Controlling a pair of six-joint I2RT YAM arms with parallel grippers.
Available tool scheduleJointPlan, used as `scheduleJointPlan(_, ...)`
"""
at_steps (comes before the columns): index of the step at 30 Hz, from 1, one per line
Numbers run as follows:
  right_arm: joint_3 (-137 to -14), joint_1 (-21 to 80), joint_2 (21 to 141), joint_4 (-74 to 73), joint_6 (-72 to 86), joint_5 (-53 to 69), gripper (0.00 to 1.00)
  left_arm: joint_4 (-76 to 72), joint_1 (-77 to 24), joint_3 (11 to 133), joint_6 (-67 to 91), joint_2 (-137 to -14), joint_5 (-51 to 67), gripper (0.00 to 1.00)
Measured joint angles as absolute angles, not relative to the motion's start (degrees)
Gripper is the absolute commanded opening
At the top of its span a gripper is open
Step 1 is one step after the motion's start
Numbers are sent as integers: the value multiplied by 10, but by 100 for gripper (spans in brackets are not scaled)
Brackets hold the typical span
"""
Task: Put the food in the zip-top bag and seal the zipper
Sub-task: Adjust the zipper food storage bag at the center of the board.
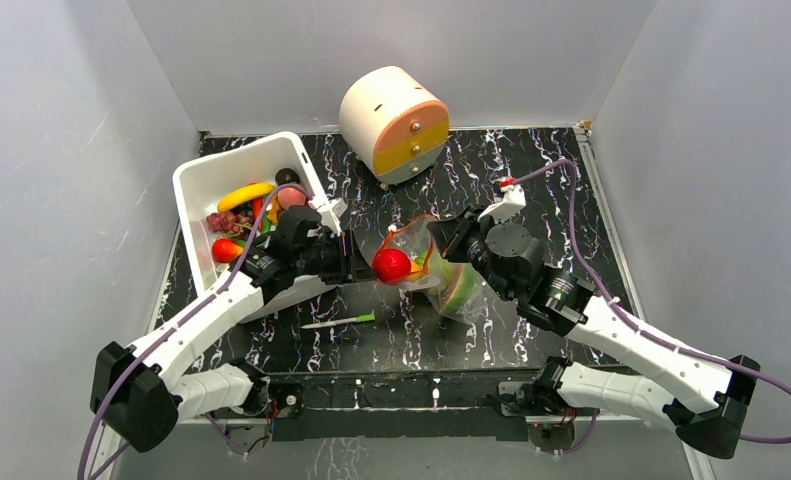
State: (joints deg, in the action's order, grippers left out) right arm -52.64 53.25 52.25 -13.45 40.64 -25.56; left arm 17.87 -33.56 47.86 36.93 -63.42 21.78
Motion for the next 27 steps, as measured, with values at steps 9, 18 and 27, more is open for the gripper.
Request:
scheduleJointPlan(9, -526, 533, 521, -134, 406, -256, 0, 154, -336, 468, 387, -649, 218, 27)
scheduleJointPlan(18, -526, 533, 517, -134, 409, -253, 0, 87, -336, 444, 442, -661, 246, 0)
scheduleJointPlan(27, -494, 533, 510, -130, 424, -237, 0, -5, -336, 425, 526, -662, 280, 0)
